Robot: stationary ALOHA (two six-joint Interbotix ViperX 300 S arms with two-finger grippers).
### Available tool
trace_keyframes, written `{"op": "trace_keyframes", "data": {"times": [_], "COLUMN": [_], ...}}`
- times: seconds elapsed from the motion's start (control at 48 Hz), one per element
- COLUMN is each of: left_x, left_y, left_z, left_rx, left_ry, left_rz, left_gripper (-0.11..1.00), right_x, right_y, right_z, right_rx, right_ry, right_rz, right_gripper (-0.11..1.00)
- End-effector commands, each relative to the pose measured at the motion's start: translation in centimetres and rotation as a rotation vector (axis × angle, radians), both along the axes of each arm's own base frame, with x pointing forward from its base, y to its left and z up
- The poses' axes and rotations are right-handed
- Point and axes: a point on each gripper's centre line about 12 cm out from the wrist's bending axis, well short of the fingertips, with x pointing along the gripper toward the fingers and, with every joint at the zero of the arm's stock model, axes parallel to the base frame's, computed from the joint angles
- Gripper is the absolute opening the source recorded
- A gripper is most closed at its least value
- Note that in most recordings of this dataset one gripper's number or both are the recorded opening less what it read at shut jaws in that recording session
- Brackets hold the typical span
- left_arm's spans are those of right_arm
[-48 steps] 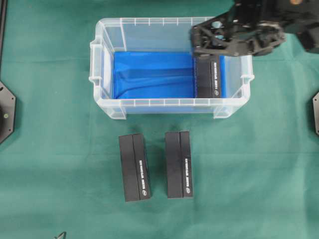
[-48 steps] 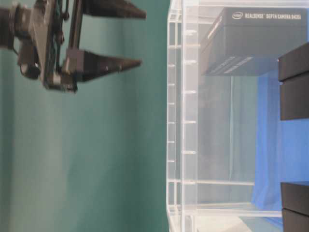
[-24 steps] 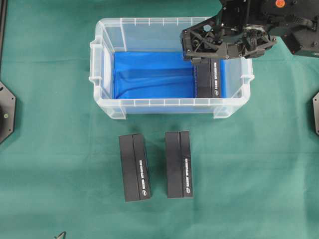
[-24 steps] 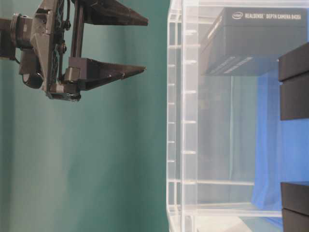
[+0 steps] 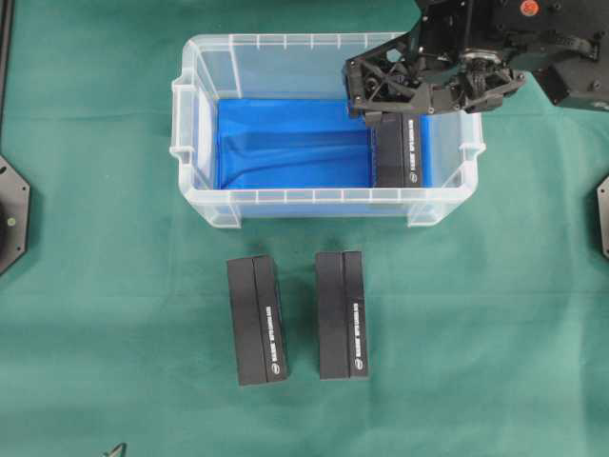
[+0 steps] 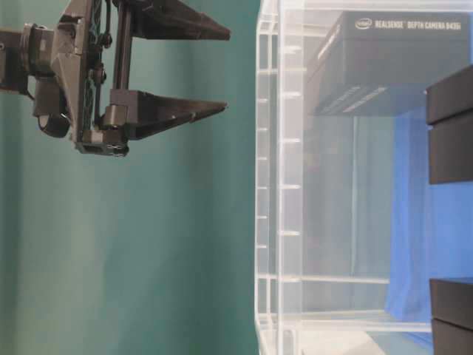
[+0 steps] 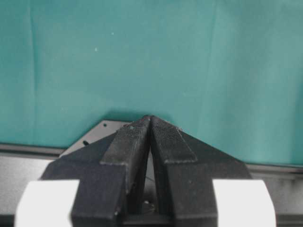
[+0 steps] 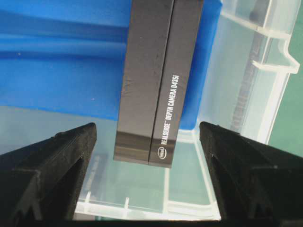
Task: Take the box out of the case with the right arm.
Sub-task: 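Move the open right gripper over the right black box in the bin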
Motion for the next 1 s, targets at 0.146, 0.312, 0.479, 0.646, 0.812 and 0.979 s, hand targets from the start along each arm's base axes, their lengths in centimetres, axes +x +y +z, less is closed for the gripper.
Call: {"op": "trace_keyframes", "data": {"times": [0.146, 0.312, 0.479, 0.646, 0.812, 0.979], "left_x": [0.14, 0.14, 0.14, 0.14, 0.14, 0.09], "left_y": [0.05, 0.05, 0.03, 0.03, 0.05, 0.05], "left_z": [0.27, 0.32, 0.27, 0.27, 0.27, 0.34], "left_rx": [0.002, 0.001, 0.002, 0.002, 0.002, 0.002], "left_ry": [-0.011, -0.012, -0.011, -0.011, -0.011, -0.012], "left_rz": [0.004, 0.004, 0.001, 0.001, 0.004, 0.002], "left_gripper": [0.00, 0.00, 0.00, 0.00, 0.00, 0.00], "right_x": [0.11, 0.11, 0.13, 0.20, 0.26, 0.34], "right_y": [0.06, 0.06, 0.06, 0.05, 0.04, 0.03], "right_z": [1.25, 1.20, 1.21, 1.22, 1.22, 1.12], "right_rx": [-0.005, -0.005, -0.005, -0.006, -0.007, -0.007], "right_ry": [-0.039, -0.039, -0.040, -0.046, -0.048, -0.051], "right_rz": [0.005, 0.005, 0.007, 0.008, 0.008, 0.009], "right_gripper": [0.85, 0.85, 0.85, 0.85, 0.85, 0.86]}}
